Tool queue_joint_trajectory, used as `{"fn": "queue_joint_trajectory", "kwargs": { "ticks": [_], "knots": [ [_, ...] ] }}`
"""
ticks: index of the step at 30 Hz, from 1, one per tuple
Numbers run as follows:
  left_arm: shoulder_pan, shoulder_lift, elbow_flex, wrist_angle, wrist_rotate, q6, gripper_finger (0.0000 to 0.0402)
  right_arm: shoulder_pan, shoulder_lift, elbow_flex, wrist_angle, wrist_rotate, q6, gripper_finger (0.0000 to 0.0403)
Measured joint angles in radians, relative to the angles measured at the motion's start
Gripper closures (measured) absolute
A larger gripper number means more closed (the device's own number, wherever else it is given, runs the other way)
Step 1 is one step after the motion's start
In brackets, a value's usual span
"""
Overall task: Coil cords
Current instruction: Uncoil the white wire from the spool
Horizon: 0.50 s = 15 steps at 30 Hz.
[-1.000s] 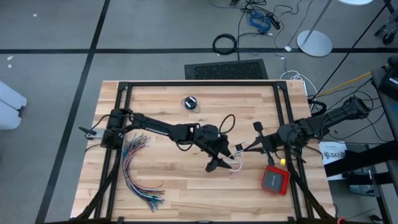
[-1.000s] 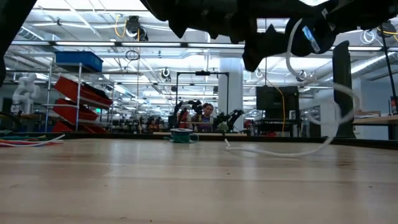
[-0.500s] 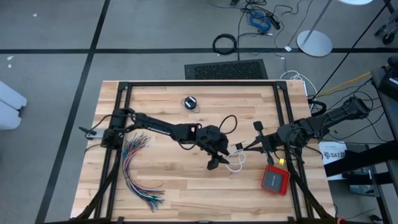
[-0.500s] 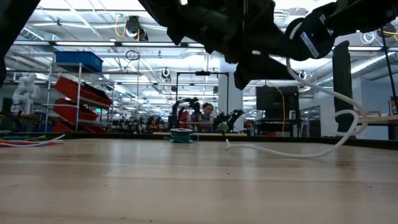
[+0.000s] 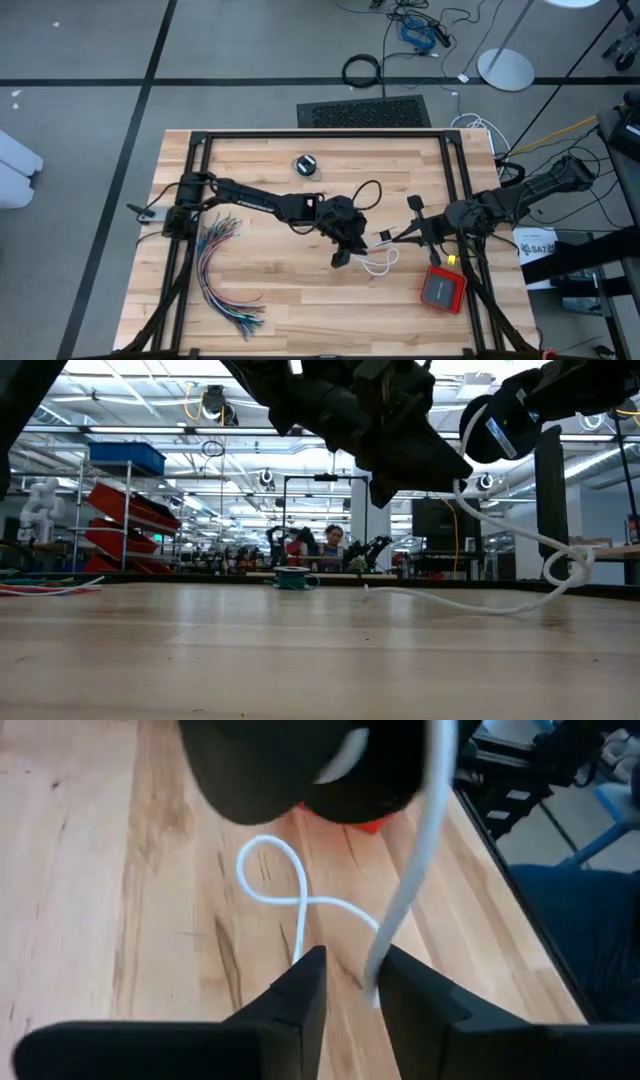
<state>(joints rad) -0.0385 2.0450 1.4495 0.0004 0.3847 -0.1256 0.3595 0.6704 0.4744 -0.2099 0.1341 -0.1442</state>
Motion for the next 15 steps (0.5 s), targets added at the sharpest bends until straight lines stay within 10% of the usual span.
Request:
{"fn": "queue_joint_trajectory", "kwargs": {
  "ticks": [7,15],
  "knots": [
    [0.007,-0.048,0.000,-0.055,-0.047,0.093,0.0393,0.000,0.000,0.000,-0.045,-0.031,0.029,0.0403],
    [0.038,-0.090,0.001,-0.043,-0.046,0.089,0.0393,0.000,0.018,0.000,-0.041,-0.032,0.028,0.0403]
  ]
}}
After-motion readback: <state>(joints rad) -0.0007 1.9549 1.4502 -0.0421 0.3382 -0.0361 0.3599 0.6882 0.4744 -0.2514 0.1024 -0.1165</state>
